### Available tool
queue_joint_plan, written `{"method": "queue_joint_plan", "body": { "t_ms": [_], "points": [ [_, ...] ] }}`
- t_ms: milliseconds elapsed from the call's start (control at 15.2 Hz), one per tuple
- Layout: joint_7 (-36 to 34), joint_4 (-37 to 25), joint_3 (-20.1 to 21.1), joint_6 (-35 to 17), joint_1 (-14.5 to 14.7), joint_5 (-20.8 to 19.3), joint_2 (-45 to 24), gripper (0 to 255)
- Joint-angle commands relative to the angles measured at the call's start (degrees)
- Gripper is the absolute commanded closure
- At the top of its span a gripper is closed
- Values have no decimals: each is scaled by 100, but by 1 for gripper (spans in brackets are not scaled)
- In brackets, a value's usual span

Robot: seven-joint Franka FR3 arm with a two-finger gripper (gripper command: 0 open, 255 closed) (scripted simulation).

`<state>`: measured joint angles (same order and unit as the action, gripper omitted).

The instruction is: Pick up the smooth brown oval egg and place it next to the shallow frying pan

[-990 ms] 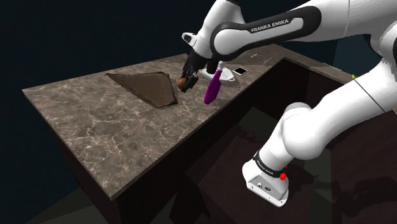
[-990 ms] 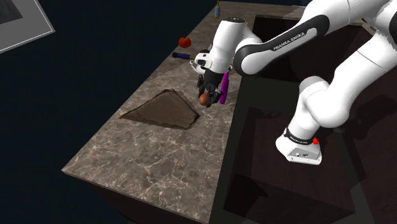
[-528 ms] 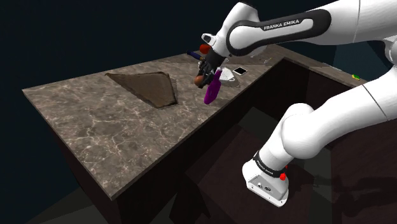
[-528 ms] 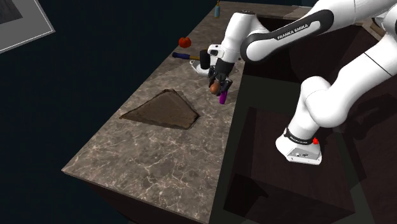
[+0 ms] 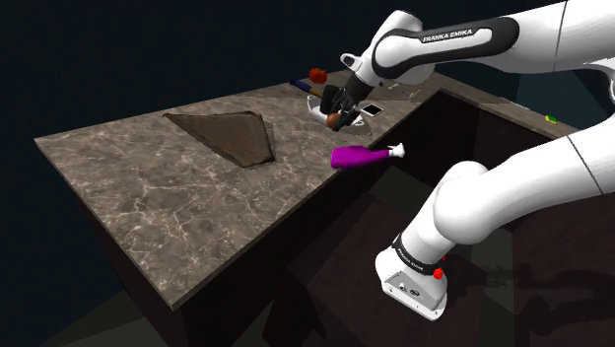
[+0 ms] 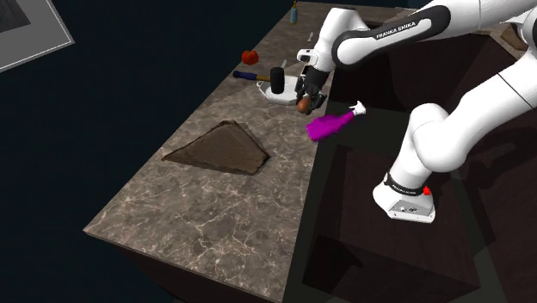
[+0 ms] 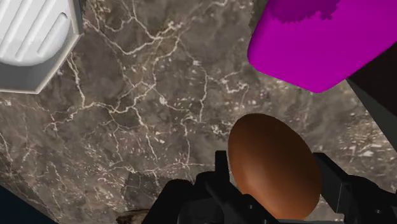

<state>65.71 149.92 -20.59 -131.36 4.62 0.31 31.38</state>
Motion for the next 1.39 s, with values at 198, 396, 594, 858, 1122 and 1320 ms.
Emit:
{"method": "queue_joint_plan", "body": {
  "t_ms": [198,396,594,858,1122,1320],
  "points": [
    [745,-187,-607,230,-279,-182,-10,255],
    [1216,-402,-1006,346,-391,-242,-142,255],
    [1698,-677,-1419,459,-454,-255,-337,255],
    [2330,-1033,-1973,517,-446,-174,-687,255],
    [2459,-842,-2097,191,-385,-95,-843,255],
    [2572,-711,-2201,-57,-323,-12,-979,255]
  ]
}}
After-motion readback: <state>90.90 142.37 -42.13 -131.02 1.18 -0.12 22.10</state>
